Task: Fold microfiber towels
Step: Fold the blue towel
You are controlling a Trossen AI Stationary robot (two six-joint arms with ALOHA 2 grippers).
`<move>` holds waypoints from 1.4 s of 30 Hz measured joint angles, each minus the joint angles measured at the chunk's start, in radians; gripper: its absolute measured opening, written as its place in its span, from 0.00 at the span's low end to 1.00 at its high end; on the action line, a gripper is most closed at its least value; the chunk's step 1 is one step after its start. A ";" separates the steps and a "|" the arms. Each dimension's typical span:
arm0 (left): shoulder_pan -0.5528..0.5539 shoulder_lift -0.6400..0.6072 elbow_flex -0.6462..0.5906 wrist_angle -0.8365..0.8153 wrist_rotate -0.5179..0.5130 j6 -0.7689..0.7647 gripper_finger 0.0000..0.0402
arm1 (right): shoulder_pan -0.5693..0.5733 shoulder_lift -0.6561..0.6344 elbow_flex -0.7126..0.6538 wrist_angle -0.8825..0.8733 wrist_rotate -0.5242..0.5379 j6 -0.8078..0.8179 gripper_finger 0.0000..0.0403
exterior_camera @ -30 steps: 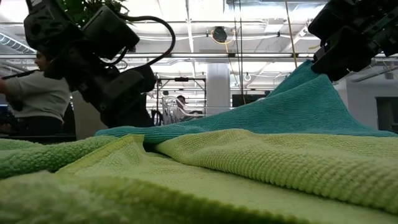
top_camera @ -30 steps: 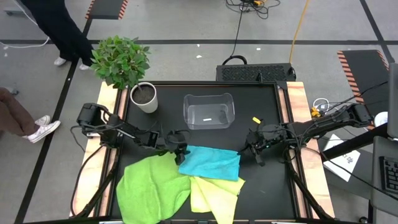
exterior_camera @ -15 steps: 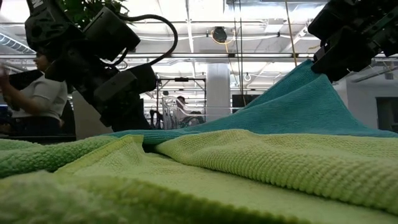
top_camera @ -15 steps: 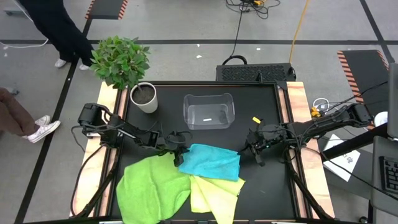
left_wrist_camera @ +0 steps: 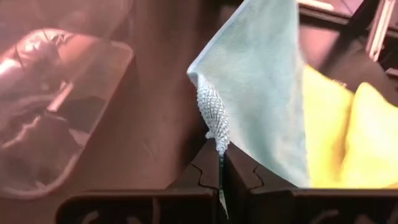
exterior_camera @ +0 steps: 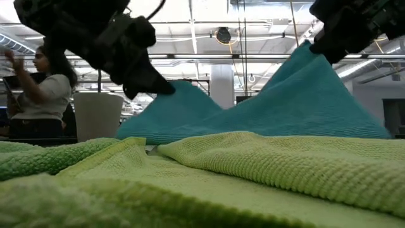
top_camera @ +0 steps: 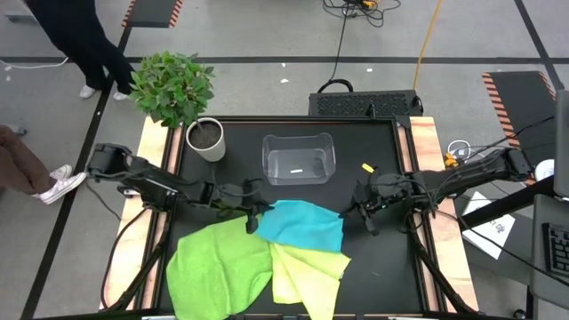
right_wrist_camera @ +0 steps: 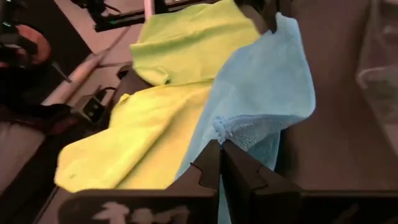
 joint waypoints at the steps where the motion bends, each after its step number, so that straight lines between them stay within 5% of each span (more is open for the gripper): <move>1: 0.000 -0.018 0.000 -0.006 -0.001 0.007 0.01 | 0.000 0.000 0.021 -0.030 0.006 -0.009 0.00; 15: 0.064 -0.315 0.000 -0.131 -0.020 0.090 0.00 | -0.097 -0.001 0.290 -0.370 0.134 -0.095 0.00; 24: 0.034 -0.307 0.001 -0.280 -0.073 0.066 0.00 | -0.119 0.001 0.249 -0.378 0.159 -0.100 0.00; 33: 0.064 -0.325 0.021 -0.136 -0.062 0.107 0.00 | -0.125 -0.018 0.330 -0.403 0.180 -0.106 0.00; 42: 0.059 -0.334 0.062 -0.272 -0.048 0.183 0.00 | -0.122 -0.019 0.376 -0.498 0.180 -0.129 0.00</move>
